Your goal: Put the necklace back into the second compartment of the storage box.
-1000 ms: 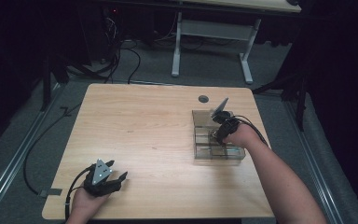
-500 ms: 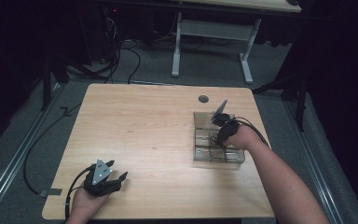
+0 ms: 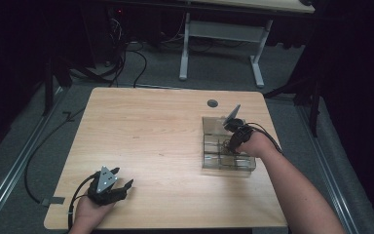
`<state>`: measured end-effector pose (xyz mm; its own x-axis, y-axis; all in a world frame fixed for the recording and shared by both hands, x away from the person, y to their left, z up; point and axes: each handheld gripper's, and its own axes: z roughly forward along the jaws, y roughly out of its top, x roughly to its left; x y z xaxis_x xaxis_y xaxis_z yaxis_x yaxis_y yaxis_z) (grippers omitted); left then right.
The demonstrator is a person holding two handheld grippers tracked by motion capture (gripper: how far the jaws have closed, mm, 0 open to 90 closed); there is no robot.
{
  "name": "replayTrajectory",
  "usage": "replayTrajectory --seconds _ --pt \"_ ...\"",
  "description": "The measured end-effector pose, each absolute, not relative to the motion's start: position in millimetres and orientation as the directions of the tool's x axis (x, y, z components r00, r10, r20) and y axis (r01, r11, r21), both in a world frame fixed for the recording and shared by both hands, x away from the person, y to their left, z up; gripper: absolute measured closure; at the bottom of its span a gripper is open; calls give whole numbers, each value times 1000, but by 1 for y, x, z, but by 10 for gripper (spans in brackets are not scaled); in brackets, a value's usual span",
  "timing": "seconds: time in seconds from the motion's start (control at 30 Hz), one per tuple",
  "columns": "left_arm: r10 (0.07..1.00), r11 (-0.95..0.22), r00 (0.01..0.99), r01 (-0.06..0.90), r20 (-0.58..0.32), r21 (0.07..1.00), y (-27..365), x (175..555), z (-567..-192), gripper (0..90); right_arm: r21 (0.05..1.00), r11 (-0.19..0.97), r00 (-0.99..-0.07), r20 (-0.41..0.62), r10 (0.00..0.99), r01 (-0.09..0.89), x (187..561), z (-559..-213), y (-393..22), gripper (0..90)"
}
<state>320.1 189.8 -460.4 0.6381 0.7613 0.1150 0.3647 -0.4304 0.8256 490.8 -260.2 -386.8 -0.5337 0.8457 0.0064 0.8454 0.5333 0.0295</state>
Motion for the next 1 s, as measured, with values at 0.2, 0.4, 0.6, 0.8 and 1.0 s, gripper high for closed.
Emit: replayTrajectory --seconds 0.2,0.4,0.6,0.8,1.0 --pt "761 -431 638 364 116 826 190 320 -460 327 34 548 -548 -6 836 836 492 -388 -265 809" --pt "761 -430 638 365 115 826 190 320 -460 327 41 527 -527 -19 850 849 491 -386 -266 784" --pt "761 -432 638 365 117 825 190 320 -460 327 97 505 -508 10 861 858 489 -370 -267 652" --pt "760 -434 640 363 118 825 189 320 -460 328 61 476 -478 34 878 878 482 -372 -280 580" --pt "760 -433 639 364 117 824 189 320 -460 328 45 502 -502 7 865 864 479 -381 -279 844"
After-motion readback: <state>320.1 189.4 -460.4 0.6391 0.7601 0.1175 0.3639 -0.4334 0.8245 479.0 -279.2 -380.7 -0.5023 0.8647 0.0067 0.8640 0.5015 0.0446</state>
